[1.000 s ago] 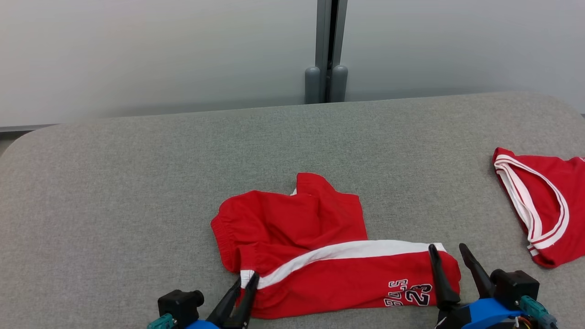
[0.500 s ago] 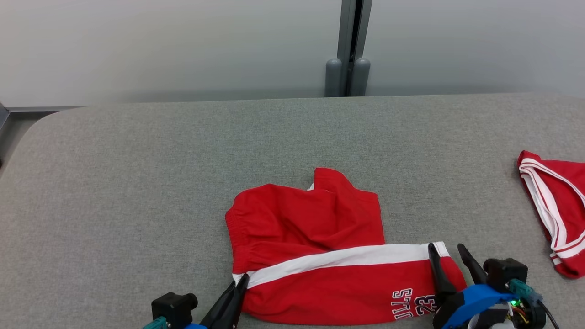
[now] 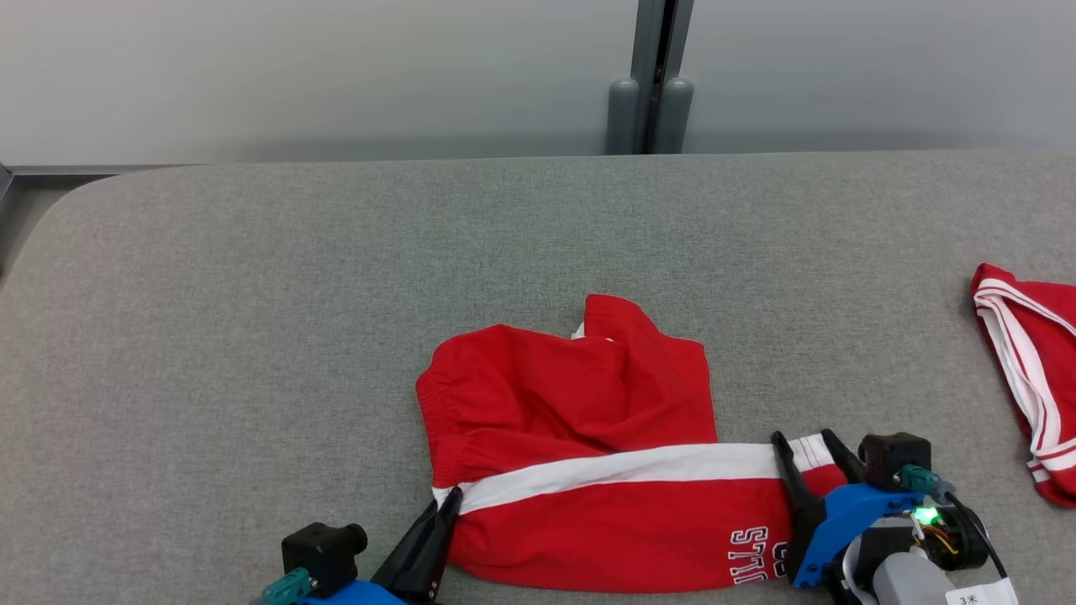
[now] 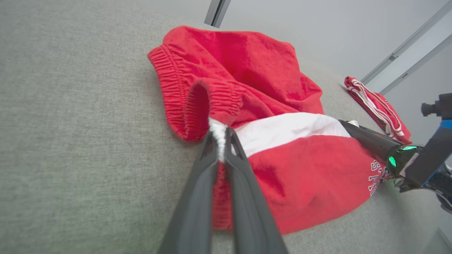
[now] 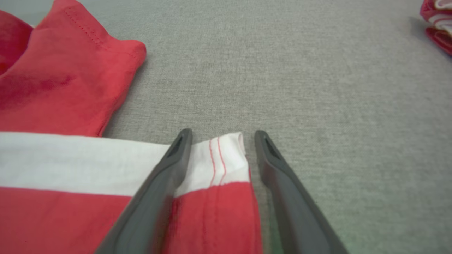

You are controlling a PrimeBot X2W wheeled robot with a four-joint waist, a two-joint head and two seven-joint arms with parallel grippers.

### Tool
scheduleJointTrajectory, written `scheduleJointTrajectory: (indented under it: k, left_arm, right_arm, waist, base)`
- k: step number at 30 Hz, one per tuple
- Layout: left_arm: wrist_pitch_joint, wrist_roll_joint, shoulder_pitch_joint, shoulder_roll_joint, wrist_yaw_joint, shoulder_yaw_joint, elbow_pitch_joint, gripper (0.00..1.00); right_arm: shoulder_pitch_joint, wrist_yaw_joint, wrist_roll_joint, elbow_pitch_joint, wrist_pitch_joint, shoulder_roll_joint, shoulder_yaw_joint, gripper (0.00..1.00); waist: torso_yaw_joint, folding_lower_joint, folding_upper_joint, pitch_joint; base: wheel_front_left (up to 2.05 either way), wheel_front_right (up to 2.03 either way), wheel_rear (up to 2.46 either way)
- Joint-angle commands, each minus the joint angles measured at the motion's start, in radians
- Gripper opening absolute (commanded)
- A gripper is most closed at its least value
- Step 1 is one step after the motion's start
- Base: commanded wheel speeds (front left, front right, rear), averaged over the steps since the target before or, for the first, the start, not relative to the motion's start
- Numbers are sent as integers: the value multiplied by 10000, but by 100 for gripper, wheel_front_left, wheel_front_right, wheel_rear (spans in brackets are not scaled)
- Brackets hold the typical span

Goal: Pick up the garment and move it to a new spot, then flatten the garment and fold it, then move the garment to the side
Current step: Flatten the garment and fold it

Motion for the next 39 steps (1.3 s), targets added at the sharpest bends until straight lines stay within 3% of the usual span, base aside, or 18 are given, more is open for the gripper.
scheduleJointTrajectory:
  k: [1, 3, 13, 17, 21, 29, 35, 39]
  left_arm:
    - [-24, 26, -114, 23, 19, -9, -40, 0]
    - [-24, 16, -143, 36, 19, 4, -28, 0]
    - [-24, 236, -140, 7, 19, 457, -234, 0]
    - [-24, 432, -459, 64, 19, 715, -670, 0]
    - [-24, 499, -931, 224, 19, 937, -1133, 0]
    - [3, -532, -2473, 1129, 21, 1058, -2058, 0]
    - [928, -1414, -3693, 2343, 25, 982, -3236, 0]
    - [1771, -2184, -4319, 2683, 25, 1178, -3590, 0]
  right_arm:
    - [-40, 2, 17, 217, 86, -9, 97, 46]
    - [-73, 2, 71, 309, 0, -1, 186, 0]
    - [-329, 0, -60, -33, -517, -14, 159, 0]
    - [-431, 0, 104, -843, -622, -15, 21, 0]
    - [-378, 0, 311, -2416, -631, -20, -101, 0]
    - [-183, -1, 1247, -5674, -632, -278, -168, 0]
    - [-404, -1, 1661, -7615, -428, -734, -96, 0]
    - [-782, -1, 1466, -8368, 121, -910, 34, 0]
  waist:
    - [-4, 0, 0, 11]
    - [-14, 0, 0, 28]
    - [-120, 0, 0, -191]
    - [-183, 0, 0, -521]
    - [-290, 0, 0, -882]
    - [-442, 0, 0, -1353]
    - [-455, 0, 0, -1307]
    - [-411, 0, 0, -925]
  base:
    - [0, 0, 0]
    - [0, 0, 0]
    - [0, 0, 0]
    - [0, 0, 0]
    - [0, 0, 0]
    - [0, 0, 0]
    - [0, 0, 0]
    - [0, 0, 0]
